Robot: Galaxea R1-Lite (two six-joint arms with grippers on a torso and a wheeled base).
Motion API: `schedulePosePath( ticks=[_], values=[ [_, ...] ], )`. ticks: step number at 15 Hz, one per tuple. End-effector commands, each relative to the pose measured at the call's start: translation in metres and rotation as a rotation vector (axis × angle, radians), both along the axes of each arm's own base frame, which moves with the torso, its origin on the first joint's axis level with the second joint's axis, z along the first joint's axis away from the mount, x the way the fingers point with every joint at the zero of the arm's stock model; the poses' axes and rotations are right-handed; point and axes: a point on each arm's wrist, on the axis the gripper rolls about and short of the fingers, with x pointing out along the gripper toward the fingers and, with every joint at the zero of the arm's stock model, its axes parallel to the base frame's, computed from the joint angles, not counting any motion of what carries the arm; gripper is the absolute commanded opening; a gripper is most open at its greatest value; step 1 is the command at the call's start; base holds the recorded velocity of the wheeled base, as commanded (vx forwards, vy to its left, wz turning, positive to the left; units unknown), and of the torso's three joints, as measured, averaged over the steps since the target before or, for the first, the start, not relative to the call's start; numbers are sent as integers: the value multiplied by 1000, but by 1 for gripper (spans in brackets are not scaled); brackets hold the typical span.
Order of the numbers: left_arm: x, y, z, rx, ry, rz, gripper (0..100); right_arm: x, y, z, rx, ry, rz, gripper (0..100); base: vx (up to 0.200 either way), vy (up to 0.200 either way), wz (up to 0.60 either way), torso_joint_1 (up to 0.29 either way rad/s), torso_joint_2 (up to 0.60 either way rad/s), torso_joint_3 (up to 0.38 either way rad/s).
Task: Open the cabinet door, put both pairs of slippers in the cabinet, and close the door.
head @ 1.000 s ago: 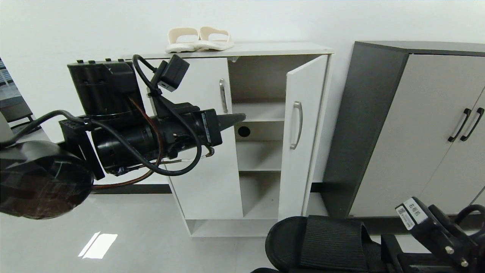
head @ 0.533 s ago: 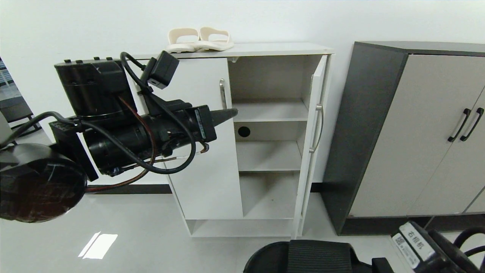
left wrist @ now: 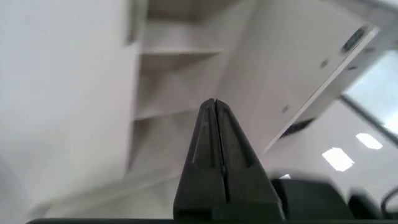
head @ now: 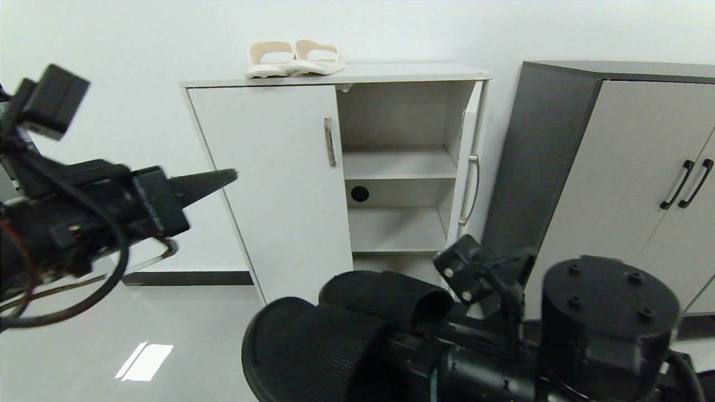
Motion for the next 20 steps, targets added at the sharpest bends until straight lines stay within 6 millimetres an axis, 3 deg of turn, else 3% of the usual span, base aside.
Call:
schedulePosePath(
  ticks=[1, 4, 6, 8, 15, 20],
  values=[
    [-77, 33, -17, 24, -42, 139, 0, 30, 53, -13, -48, 8, -104, 0, 0, 0, 0, 0, 0, 0],
    [-100, 43, -40, 32, -48, 221, 0, 57, 95, 14, -95, -9, -289, 0, 0, 0, 0, 0, 0, 0],
    [-104, 44, -43, 30, -51, 221, 0, 84, 122, 13, -143, -26, -463, 0, 0, 0, 0, 0, 0, 0],
    [-104, 44, -47, 35, -41, 219, 0, 111, 132, 4, -166, -41, -588, 0, 0, 0, 0, 0, 0, 0],
    [-107, 45, -52, 35, -36, 216, 0, 166, 101, -3, -238, -31, -801, 0, 0, 0, 0, 0, 0, 0],
    [-107, 45, -55, 38, -28, 214, 0, 154, 82, 6, -293, -3, -865, 0, 0, 0, 0, 0, 0, 0]
  ],
)
